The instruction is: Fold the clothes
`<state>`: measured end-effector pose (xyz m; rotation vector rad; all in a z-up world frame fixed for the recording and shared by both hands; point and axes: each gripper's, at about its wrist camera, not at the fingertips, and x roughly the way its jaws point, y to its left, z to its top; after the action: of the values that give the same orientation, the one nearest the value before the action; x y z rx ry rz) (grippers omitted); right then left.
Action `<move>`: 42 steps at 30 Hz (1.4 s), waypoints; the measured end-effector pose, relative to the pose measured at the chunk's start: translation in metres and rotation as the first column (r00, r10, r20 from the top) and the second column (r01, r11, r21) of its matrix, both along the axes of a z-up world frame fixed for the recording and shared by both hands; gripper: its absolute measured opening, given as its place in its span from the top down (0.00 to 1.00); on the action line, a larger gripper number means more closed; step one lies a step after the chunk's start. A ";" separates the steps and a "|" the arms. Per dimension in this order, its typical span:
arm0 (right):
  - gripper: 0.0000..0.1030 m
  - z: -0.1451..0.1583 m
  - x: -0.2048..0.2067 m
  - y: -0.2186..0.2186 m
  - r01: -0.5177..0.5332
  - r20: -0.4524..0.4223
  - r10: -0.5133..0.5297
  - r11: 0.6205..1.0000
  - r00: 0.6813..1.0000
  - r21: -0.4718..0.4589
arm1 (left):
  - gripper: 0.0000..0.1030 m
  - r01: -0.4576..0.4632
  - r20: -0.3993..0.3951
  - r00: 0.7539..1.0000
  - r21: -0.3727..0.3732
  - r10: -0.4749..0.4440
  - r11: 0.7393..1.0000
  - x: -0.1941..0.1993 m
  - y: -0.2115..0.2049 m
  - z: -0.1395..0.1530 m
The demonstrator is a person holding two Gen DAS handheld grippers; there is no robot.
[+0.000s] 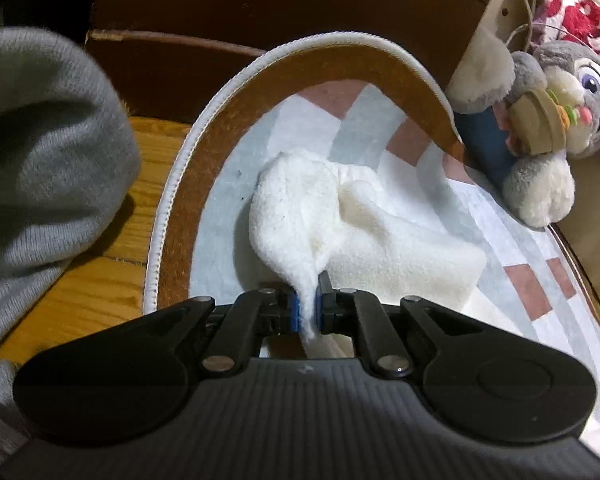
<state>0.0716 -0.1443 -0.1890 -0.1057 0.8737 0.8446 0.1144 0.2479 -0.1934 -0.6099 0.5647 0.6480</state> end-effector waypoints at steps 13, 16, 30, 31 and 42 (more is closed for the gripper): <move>0.54 0.026 -0.026 -0.136 0.390 -0.116 -0.379 0.915 0.918 0.098 | 0.93 0.421 0.254 0.847 0.213 -0.466 0.882 -0.014 -0.111 0.099; 0.54 0.029 -0.034 -0.185 0.511 -0.135 -0.497 0.855 0.857 0.094 | 0.93 0.601 0.308 0.690 0.260 -0.654 0.756 -0.031 -0.179 0.120; 0.54 0.004 -0.068 -0.294 0.776 -0.235 -0.745 0.624 0.625 0.086 | 0.92 0.999 -0.083 0.021 0.041 -0.996 0.017 -0.087 -0.421 0.012; 0.54 0.003 -0.067 -0.296 0.778 -0.266 -0.736 0.619 0.623 0.109 | 0.90 0.999 -0.087 0.015 0.048 -0.996 0.011 -0.086 -0.420 0.013; 0.33 -0.010 -0.075 -0.336 0.865 -0.732 -0.472 0.359 0.492 0.349 | 0.49 0.995 -0.069 0.020 0.099 -0.997 0.013 -0.094 -0.336 0.094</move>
<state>-0.0039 -0.4800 -0.1991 1.2065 0.9127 0.2727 0.0199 -0.0882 -0.0995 0.0629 0.7759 -0.7822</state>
